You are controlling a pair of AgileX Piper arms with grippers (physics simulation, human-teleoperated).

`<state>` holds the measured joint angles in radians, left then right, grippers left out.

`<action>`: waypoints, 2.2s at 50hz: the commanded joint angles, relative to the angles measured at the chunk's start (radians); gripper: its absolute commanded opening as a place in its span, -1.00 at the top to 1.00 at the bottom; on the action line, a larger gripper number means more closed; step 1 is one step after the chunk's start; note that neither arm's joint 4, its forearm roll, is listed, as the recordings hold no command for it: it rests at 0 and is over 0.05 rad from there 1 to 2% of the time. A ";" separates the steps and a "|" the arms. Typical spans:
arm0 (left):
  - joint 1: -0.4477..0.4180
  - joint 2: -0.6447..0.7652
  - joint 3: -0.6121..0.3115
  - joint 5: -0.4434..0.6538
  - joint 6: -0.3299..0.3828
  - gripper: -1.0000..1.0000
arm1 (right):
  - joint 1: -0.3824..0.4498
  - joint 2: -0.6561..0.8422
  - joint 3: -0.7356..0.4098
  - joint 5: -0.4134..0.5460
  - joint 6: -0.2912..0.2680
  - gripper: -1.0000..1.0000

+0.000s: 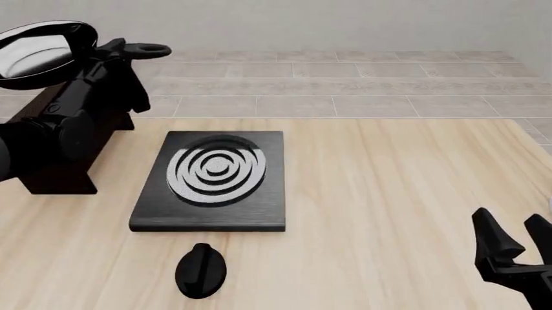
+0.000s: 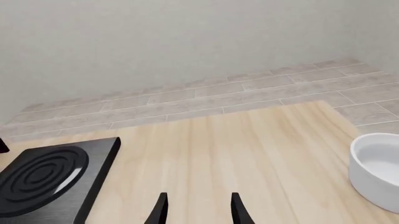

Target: Put the frying pan on top of the cabinet.

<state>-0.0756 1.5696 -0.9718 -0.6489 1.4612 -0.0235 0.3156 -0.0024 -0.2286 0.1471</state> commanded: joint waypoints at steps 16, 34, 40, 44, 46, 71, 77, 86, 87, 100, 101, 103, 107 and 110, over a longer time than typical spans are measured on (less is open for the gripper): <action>0.038 0.013 0.051 -0.081 -0.003 1.00 | 0.003 0.034 0.002 -0.031 0.000 -1.00; 0.060 0.014 0.065 -0.098 -0.022 1.00 | 0.007 0.044 0.002 -0.038 -0.004 -1.00; 0.061 0.037 0.077 -0.123 -0.018 1.00 | 0.009 0.049 0.002 -0.042 -0.005 -1.00; 0.058 0.049 0.088 -0.139 -0.022 1.00 | 0.010 0.046 0.001 -0.040 -0.004 -1.00; 0.060 0.053 0.085 -0.138 -0.029 1.00 | 0.009 0.044 0.002 -0.039 -0.003 -1.00; 0.077 0.093 0.108 -0.184 -0.052 1.00 | 0.009 0.074 0.002 -0.062 -0.008 -1.00; 0.083 0.096 0.111 -0.189 -0.052 1.00 | 0.010 0.075 0.002 -0.063 -0.009 -1.00; 0.087 0.127 0.109 -0.209 -0.054 1.00 | 0.009 0.067 0.002 -0.055 -0.008 -1.00; 0.088 0.128 0.107 -0.208 -0.056 1.00 | 0.009 0.069 0.002 -0.056 -0.009 -1.00; 0.093 0.139 0.103 -0.209 -0.066 1.00 | 0.009 0.080 0.001 -0.066 -0.008 -1.00; 0.092 0.140 0.107 -0.212 -0.066 1.00 | 0.010 0.081 0.001 -0.067 -0.008 -1.00; 0.092 0.145 0.112 -0.220 -0.067 1.00 | 0.009 0.080 0.002 -0.066 -0.009 -1.00; 0.092 0.146 0.113 -0.220 -0.071 1.00 | 0.010 0.082 0.001 -0.068 -0.011 -1.00; 0.091 0.148 0.115 -0.225 -0.072 1.00 | 0.010 0.080 0.001 -0.067 -0.012 -1.00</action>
<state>0.0152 1.7232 -0.8490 -0.8477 1.3845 -0.0140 0.3938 -0.0009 -0.2932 0.1375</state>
